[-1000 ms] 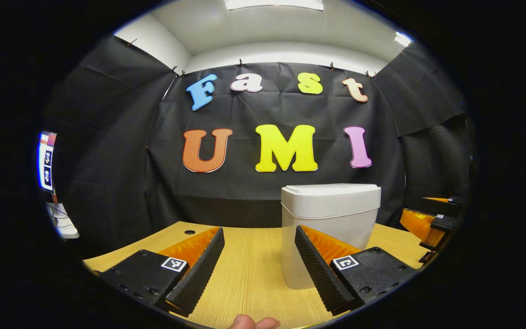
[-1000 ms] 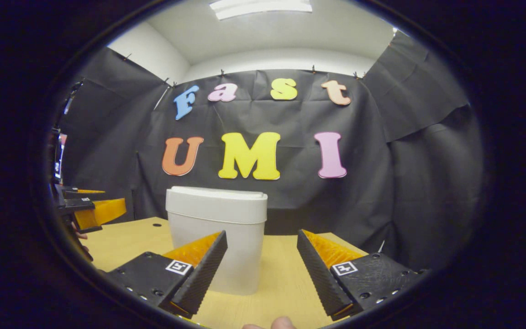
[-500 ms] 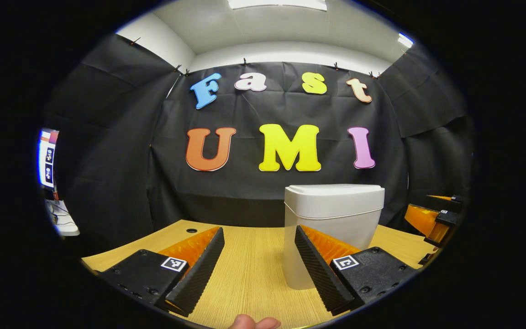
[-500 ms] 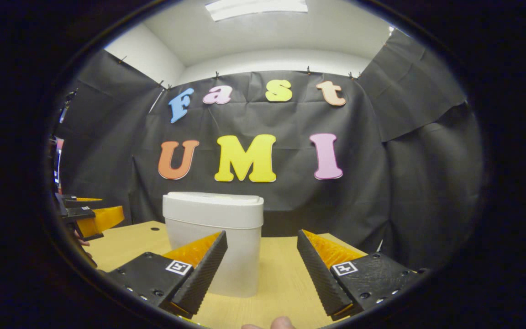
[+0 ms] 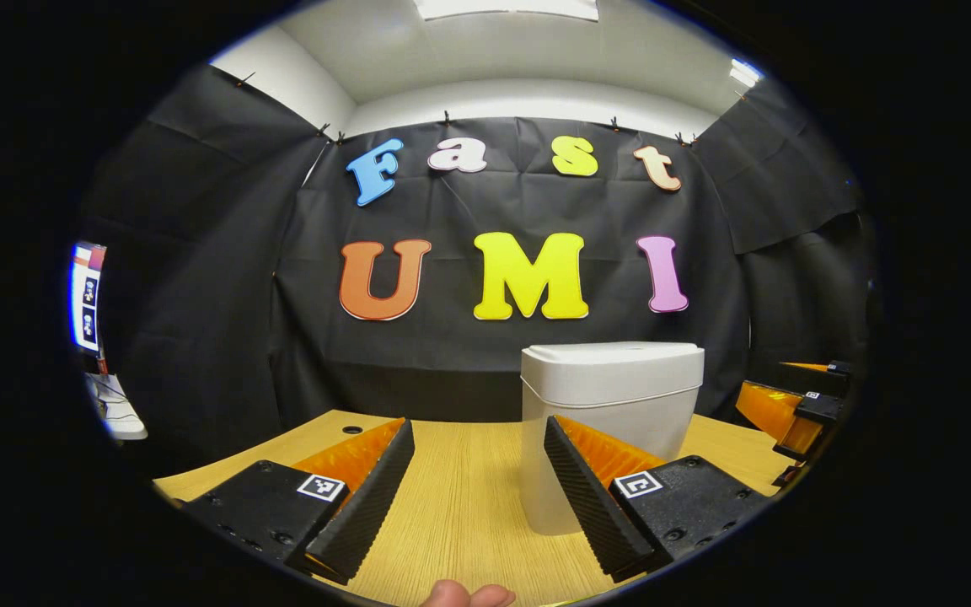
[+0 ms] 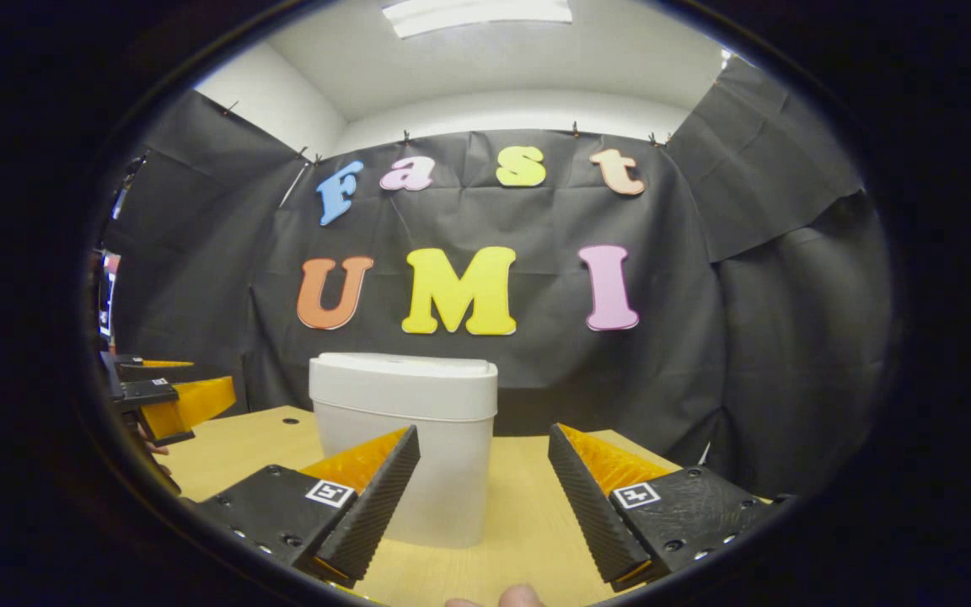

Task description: Press the lid of the desktop garbage bin to open it, pick up the crumpled paper on the desktop and throw it into the bin, then pick up the pop can on the desktop and drop it into the bin, and finally close the garbage bin lid.

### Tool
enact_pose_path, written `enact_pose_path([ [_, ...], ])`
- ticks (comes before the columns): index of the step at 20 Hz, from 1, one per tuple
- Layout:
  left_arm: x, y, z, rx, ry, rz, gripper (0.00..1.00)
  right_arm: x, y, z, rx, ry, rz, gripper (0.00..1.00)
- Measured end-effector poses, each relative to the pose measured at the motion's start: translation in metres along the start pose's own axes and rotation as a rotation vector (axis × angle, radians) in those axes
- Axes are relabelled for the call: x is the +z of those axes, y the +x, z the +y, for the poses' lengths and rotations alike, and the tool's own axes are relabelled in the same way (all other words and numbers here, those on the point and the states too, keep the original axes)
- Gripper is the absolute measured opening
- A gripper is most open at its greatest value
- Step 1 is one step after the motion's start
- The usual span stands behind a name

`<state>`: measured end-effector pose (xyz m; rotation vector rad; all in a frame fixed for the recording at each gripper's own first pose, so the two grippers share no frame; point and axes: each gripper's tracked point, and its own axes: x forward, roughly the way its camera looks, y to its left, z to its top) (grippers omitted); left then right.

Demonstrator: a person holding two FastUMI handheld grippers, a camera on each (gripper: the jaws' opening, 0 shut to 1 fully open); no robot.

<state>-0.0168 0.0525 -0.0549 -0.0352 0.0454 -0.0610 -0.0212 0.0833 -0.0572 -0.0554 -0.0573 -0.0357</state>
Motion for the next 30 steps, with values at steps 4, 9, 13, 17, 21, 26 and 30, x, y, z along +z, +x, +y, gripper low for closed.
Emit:
enact_pose_path([
  [4, -0.001, 0.001, 0.0, 0.004, 0.001, 0.001, 1.0, 0.006, -0.004, -0.001, -0.003, -0.017, -0.026, 0.95],
  [9, -0.003, 0.0, -0.004, -0.014, 0.004, 0.011, 0.99, 0.005, -0.003, 0.007, 0.02, -0.014, -0.024, 0.95],
  [13, 0.0, -0.001, -0.001, -0.012, 0.008, 0.005, 1.0, 0.007, -0.003, 0.011, 0.026, 0.0, -0.025, 0.95],
  [17, 0.002, -0.002, 0.0, -0.006, 0.012, -0.002, 1.0, 0.007, -0.003, 0.015, 0.031, 0.001, -0.028, 0.95],
  [21, 0.003, -0.002, 0.001, -0.004, 0.01, -0.004, 1.0, 0.01, -0.006, 0.014, 0.029, 0.008, -0.033, 0.95],
  [26, 0.005, -0.002, 0.0, -0.006, 0.011, -0.006, 1.0, 0.013, -0.007, 0.009, 0.021, 0.013, -0.043, 0.95],
  [30, 0.002, -0.003, 0.0, -0.007, 0.009, -0.001, 0.99, 0.016, -0.009, 0.005, 0.013, 0.016, -0.047, 0.95],
])
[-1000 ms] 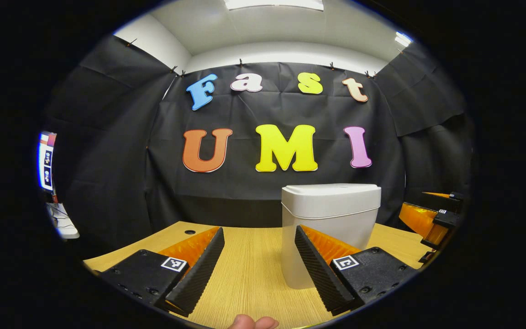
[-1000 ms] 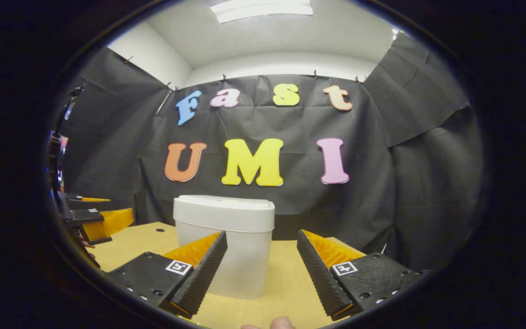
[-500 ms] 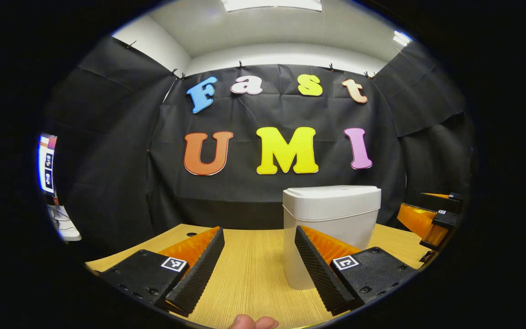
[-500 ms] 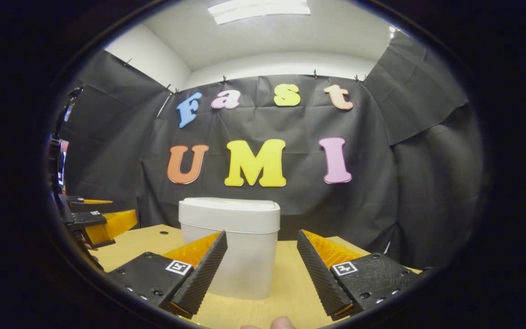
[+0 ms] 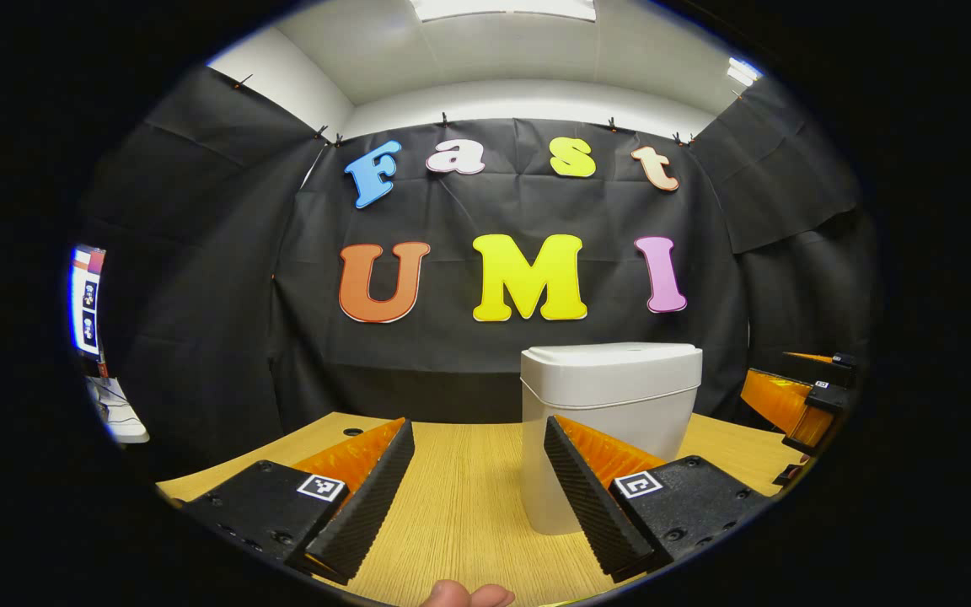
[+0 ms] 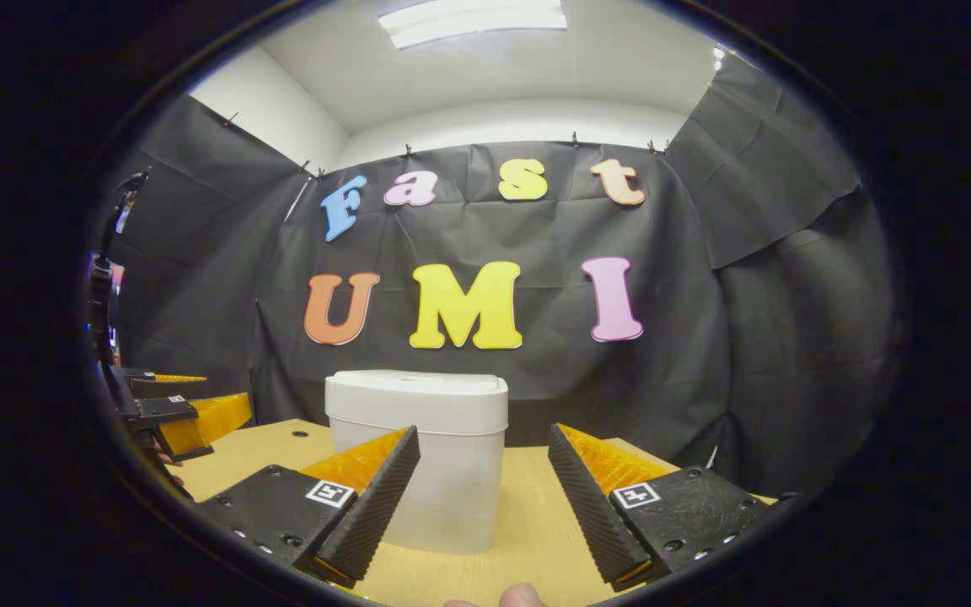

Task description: Press the lid of the desktop garbage bin to open it, pick up the crumpled paper on the desktop and throw it into the bin, then pick up the pop can on the desktop and drop it into the bin, and finally close the garbage bin lid.

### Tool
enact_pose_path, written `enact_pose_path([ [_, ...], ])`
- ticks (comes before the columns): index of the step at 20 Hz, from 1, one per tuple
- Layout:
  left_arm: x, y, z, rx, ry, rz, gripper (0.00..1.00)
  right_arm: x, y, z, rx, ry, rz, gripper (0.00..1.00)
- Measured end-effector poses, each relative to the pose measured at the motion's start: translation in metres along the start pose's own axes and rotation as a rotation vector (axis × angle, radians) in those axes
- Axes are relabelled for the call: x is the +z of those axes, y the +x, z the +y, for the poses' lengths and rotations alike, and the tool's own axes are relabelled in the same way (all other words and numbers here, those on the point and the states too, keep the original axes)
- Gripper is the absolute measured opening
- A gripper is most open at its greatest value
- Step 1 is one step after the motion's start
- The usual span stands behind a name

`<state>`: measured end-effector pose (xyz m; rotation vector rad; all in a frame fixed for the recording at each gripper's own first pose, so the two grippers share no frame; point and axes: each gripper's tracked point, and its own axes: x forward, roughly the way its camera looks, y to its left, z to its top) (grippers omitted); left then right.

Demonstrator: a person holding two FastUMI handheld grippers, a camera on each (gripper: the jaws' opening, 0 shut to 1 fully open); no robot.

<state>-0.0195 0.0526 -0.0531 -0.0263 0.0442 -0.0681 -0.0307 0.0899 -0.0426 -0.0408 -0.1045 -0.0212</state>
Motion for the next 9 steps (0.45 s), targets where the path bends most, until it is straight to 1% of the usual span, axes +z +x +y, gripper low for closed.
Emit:
enact_pose_path([
  [1, 0.0002, 0.0002, 0.0, 0.0, 0.0, 0.001, 1.0, 0.0018, 0.0002, -0.0008, -0.003, 0.002, -0.004, 0.93],
  [2, 0.001, 0.0006, -0.0008, -0.001, -0.001, 0.0, 1.0, 0.0023, 0.0004, -0.0022, -0.006, 0.003, -0.004, 0.95],
  [9, -0.001, 0.0013, 0.0009, 0.003, -0.003, 0.004, 1.0, 0.0002, -0.0002, 0.0016, 0.0, -0.005, 0.001, 0.95],
])
